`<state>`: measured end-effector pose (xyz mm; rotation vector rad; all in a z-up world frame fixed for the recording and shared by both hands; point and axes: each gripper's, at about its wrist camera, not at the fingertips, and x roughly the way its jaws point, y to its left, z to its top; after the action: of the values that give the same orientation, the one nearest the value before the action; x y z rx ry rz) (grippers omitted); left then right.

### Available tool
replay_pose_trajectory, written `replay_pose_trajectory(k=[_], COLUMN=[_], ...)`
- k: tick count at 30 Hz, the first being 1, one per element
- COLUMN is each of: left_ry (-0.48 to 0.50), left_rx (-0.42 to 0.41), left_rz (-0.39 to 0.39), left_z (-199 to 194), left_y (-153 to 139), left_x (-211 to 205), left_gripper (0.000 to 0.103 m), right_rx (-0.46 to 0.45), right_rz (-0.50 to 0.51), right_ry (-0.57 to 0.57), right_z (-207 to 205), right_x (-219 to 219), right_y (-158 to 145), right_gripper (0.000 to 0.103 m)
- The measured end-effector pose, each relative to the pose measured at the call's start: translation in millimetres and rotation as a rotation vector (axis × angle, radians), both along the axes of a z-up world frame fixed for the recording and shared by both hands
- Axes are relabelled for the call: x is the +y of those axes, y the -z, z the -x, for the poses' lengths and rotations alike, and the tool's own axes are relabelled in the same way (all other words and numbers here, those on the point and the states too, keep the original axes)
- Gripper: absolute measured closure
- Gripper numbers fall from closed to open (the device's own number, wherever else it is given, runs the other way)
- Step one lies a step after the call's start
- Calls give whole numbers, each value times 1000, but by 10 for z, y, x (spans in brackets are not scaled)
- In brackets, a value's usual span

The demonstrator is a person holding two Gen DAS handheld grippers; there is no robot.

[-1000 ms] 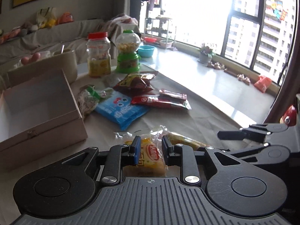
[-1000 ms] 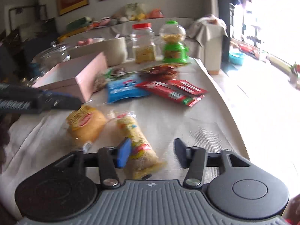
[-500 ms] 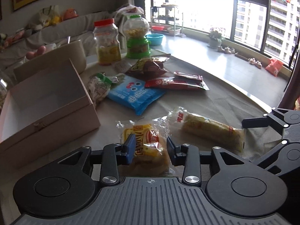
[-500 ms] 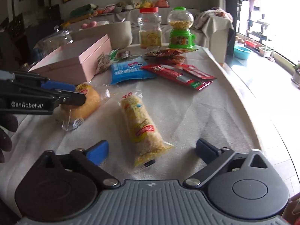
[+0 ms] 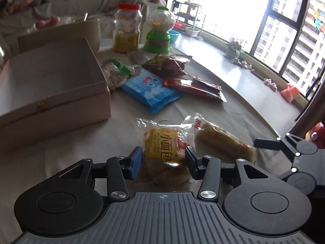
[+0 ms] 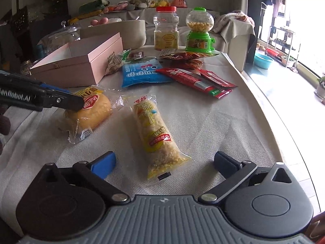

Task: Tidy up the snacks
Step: 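Close left tool on bread bag while right tool closes on stick snack bag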

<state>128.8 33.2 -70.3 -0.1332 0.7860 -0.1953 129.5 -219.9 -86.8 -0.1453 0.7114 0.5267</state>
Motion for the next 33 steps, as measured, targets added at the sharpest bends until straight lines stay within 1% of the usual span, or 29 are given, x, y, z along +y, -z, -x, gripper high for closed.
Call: replay_pose_trajectory(k=[2, 4, 10, 15, 19, 21, 24, 25, 26, 28, 29, 30, 31, 32, 33], left_ry=[19, 27, 16, 4, -5, -11, -53, -55, -55, -52, -51, -51, -53, -57, -64], left_rx=[-3, -10, -20, -19, -14, -5, 12, 8, 2, -5, -5, -2, 2, 8, 15], left_rz=[-5, -6, 18, 47, 66, 95, 126, 127, 127, 132, 137, 140, 141, 139, 134], left_z=[-63, -115, -188, -239, -234, -210, -53, 31, 136, 349, 461, 569, 678, 780, 873], left_y=[31, 59, 145, 191, 199, 190, 153, 132, 104, 54, 34, 20, 11, 7, 4], left_x=[-45, -87, -142, -136, -136, -83, 13, 37, 64, 117, 146, 172, 198, 223, 249], left_gripper=[49, 45, 40, 38, 38, 41, 44, 44, 44, 44, 44, 44, 44, 44, 44], right_rx=[-5, -7, -2, 26, 35, 20, 11, 13, 6, -15, -27, -35, -37, -31, -21], right_rz=[-5, -2, -1, 13, 25, 23, 22, 16, 1, -24, -28, -28, -23, -14, -3], right_ry=[-1, -2, -7, -22, -24, -30, -30, -27, -29, -36, -35, -34, -36, -40, -41], right_z=[16, 26, 22, -40, -51, -33, -1, 6, 18, 29, 24, 9, -17, -50, -87], right_x=[-10, -12, -16, 7, 28, 23, 15, 22, 28, 56, 86, 120, 164, 206, 246], right_y=[1, -1, -5, -26, -31, -17, -28, -50, -79, -136, -163, -183, -197, -202, -200], right_gripper=[0, 0, 0, 0, 0, 0, 1, 3, 7, 10, 14, 19, 22, 30, 40])
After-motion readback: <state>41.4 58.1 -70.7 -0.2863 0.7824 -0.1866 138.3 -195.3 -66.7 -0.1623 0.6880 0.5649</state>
